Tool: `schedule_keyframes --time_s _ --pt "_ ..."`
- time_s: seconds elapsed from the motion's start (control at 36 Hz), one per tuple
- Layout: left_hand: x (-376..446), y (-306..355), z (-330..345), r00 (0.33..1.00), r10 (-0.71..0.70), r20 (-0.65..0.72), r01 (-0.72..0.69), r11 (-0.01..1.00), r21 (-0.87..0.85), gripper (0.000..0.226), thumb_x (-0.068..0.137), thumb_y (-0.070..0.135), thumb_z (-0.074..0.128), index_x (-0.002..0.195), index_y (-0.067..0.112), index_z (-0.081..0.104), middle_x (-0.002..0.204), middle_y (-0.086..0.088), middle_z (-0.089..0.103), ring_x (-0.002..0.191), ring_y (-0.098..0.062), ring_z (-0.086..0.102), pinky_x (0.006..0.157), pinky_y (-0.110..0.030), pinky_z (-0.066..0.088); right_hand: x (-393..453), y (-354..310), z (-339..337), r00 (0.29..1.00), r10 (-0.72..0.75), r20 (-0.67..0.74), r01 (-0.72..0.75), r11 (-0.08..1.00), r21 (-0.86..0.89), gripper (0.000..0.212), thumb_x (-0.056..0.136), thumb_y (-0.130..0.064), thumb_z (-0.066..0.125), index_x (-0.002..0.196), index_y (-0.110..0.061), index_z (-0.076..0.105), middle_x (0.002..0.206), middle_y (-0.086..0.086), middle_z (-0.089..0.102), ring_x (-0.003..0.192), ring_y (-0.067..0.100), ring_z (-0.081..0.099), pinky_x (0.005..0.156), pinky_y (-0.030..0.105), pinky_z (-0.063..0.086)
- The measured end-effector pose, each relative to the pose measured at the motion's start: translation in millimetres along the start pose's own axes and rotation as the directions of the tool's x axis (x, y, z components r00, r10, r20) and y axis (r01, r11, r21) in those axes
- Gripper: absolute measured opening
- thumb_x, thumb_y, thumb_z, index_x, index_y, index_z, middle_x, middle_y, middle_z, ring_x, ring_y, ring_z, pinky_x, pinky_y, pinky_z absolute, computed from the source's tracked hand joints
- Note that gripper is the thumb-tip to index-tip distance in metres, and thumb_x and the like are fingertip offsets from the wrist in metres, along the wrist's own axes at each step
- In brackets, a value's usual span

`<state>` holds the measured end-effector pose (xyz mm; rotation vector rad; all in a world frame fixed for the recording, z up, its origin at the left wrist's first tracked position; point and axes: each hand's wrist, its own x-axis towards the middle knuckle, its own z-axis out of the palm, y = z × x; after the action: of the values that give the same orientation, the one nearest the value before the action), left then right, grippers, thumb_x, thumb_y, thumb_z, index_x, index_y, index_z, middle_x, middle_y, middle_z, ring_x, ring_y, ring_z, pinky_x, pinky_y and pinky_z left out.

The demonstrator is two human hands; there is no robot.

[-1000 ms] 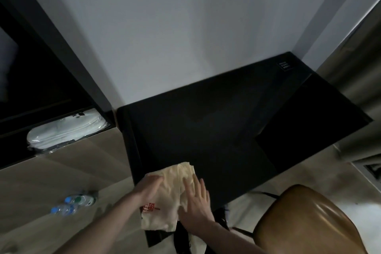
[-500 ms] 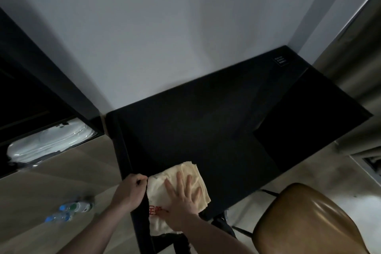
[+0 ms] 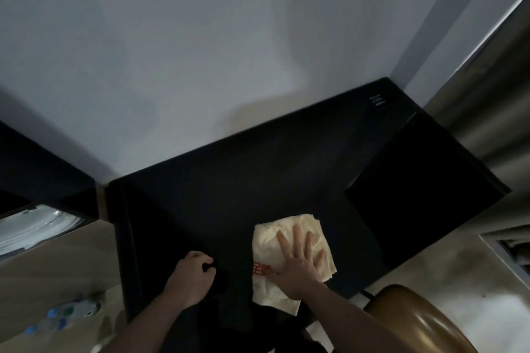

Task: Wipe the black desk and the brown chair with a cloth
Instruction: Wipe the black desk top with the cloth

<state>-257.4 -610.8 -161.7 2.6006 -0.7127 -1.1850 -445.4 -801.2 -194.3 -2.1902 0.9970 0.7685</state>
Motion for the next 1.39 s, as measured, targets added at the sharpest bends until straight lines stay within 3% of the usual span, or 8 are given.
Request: schedule_keyframes --time_s 0.33,0.47,0.78,0.92,1.17,1.39 --pt "14 56 15 0.992 -0.096 0.078 0.096 0.995 0.006 0.043 0.102 0.037 0.047 0.145 0.032 0.05 0.16 0.011 0.027 0.14 -0.017 0.037 0.108 -0.036 0.044 44 65 -97 0.982 0.189 -0.006 -0.188 0.978 0.095 0.105 0.081 -0.089 0.036 0.15 -0.045 -0.03 0.156 0.0 -0.047 0.143 0.041 -0.04 0.116 0.071 -0.007" --pt "0 47 20 0.991 -0.077 0.109 0.071 0.996 0.057 0.046 0.102 0.037 0.047 0.147 0.029 0.047 0.162 0.01 0.023 0.142 -0.016 0.033 0.109 -0.034 0.043 32 44 -86 0.979 0.2 0.044 -0.202 0.977 0.062 0.112 0.082 -0.088 0.038 0.151 -0.035 -0.033 0.155 0.01 -0.047 0.139 0.052 -0.04 0.114 0.077 0.001" --pt "-4 46 5 0.987 0.024 0.161 -0.057 0.977 0.204 0.054 0.103 0.037 0.044 0.155 0.024 0.037 0.165 0.004 0.018 0.147 -0.023 0.025 0.117 -0.036 0.034 -19 26 -35 0.981 0.182 0.07 -0.188 0.977 0.097 0.108 0.086 -0.084 0.037 0.153 -0.034 -0.031 0.154 0.009 -0.048 0.138 0.048 -0.044 0.115 0.074 -0.002" --pt "4 66 4 0.986 0.094 0.137 -0.123 0.966 0.225 0.054 0.102 0.038 0.045 0.154 0.024 0.039 0.165 0.003 0.019 0.146 -0.022 0.027 0.116 -0.037 0.036 -17 54 -43 0.978 0.183 0.101 -0.193 0.976 0.1 0.107 0.089 -0.075 0.048 0.152 -0.04 -0.031 0.153 0.004 -0.05 0.14 0.045 -0.042 0.115 0.073 0.001" --pt "45 138 -1 0.982 0.122 0.144 -0.158 0.948 0.276 0.055 0.102 0.039 0.047 0.154 0.025 0.038 0.165 0.002 0.018 0.145 -0.023 0.028 0.116 -0.039 0.037 17 122 -93 0.976 0.213 0.051 -0.218 0.967 0.13 0.11 0.085 -0.078 0.049 0.15 -0.045 -0.032 0.151 -0.001 -0.053 0.14 0.042 -0.044 0.116 0.074 -0.002" --pt "95 227 23 0.976 0.1 0.191 -0.155 0.941 0.301 0.066 0.101 0.038 0.047 0.161 0.029 0.021 0.169 0.004 0.001 0.153 -0.03 0.012 0.119 -0.04 0.032 63 200 -171 0.968 0.25 0.013 -0.249 0.957 0.15 0.112 0.081 -0.084 0.048 0.149 -0.047 -0.033 0.152 0.0 -0.051 0.141 0.041 -0.043 0.115 0.075 -0.002"
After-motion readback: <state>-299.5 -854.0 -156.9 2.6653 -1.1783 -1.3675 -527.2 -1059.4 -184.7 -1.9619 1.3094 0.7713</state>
